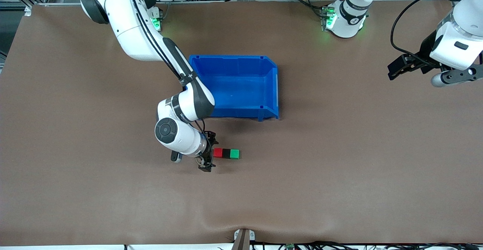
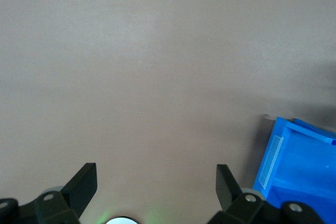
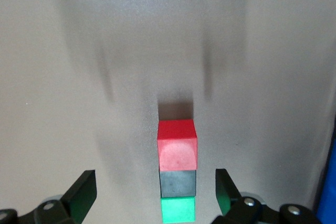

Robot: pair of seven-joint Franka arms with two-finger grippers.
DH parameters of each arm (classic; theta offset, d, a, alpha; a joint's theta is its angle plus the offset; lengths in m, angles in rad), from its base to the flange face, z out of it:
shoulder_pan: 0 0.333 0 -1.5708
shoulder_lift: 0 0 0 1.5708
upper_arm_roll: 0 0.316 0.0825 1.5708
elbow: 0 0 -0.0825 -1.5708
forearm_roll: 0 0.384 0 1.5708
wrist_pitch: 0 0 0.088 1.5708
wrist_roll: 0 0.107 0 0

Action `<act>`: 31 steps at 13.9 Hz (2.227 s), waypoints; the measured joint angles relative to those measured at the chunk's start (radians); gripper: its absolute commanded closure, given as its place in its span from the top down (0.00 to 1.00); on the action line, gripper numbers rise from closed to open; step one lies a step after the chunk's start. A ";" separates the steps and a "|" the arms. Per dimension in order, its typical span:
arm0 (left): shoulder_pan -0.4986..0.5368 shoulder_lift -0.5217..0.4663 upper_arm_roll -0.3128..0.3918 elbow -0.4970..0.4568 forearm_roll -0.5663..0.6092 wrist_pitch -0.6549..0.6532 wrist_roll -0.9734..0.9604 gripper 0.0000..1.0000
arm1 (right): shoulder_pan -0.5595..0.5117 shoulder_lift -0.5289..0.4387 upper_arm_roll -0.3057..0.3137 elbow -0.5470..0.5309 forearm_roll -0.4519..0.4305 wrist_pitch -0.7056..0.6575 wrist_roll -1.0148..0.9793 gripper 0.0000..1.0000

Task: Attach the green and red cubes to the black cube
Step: 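Open the right gripper and release the red cube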

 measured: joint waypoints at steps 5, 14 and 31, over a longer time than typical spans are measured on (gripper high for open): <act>0.000 0.000 0.000 0.000 0.000 0.000 0.000 1.00 | -0.010 0.000 -0.004 0.000 -0.056 -0.040 -0.001 1.00; 0.000 0.000 0.000 0.000 -0.006 0.000 0.000 1.00 | -0.068 -0.022 -0.008 0.075 -0.058 -0.227 -0.108 1.00; 0.000 0.001 0.000 0.000 -0.009 0.002 0.000 1.00 | -0.173 -0.113 -0.009 0.085 -0.076 -0.442 -0.453 1.00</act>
